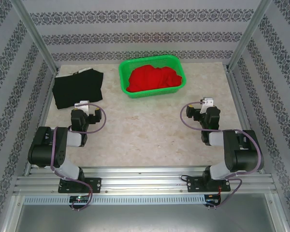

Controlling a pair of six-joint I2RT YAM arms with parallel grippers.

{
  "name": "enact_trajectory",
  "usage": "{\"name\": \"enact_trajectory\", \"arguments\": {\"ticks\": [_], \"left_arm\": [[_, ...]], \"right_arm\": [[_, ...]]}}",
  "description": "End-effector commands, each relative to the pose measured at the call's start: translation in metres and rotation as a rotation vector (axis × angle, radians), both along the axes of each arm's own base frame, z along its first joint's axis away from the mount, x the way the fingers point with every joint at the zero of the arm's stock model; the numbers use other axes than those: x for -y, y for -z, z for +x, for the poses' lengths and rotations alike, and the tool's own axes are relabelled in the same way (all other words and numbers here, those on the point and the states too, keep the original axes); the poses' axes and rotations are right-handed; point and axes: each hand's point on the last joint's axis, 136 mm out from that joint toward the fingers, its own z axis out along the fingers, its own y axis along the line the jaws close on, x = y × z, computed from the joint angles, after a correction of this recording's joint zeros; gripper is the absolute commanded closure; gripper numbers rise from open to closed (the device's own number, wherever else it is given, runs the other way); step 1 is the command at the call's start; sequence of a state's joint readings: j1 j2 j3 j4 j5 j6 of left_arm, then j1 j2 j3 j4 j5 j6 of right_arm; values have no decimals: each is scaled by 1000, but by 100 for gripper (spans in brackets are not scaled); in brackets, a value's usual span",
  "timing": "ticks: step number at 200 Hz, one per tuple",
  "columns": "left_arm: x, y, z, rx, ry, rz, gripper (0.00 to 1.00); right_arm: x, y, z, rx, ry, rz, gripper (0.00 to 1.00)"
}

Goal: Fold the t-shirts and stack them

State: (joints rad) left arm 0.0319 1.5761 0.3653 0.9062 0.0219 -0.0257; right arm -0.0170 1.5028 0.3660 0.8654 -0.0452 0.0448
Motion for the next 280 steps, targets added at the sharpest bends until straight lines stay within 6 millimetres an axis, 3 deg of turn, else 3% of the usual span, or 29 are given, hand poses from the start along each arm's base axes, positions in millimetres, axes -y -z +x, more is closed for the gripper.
{"name": "enact_trajectory", "arguments": {"ticks": [1,54,85,157,184,280], "left_arm": [[4,-12,8,46,13,6,0],[5,-11,8,45,18,5,0],[25,-11,8,42,147,2,0],[26,-12,8,45,151,2,0],[12,-9,10,20,65,6,0],[12,-11,10,34,64,5,0]], "right_arm": [[-2,-11,8,41,-8,-10,2],[-2,-12,8,41,-7,-9,2],[-2,-11,8,40,-7,-10,2],[-2,-11,8,39,-6,-8,2],[-2,-11,8,38,-6,-6,2],[-2,-12,8,41,-7,-8,2]]}}
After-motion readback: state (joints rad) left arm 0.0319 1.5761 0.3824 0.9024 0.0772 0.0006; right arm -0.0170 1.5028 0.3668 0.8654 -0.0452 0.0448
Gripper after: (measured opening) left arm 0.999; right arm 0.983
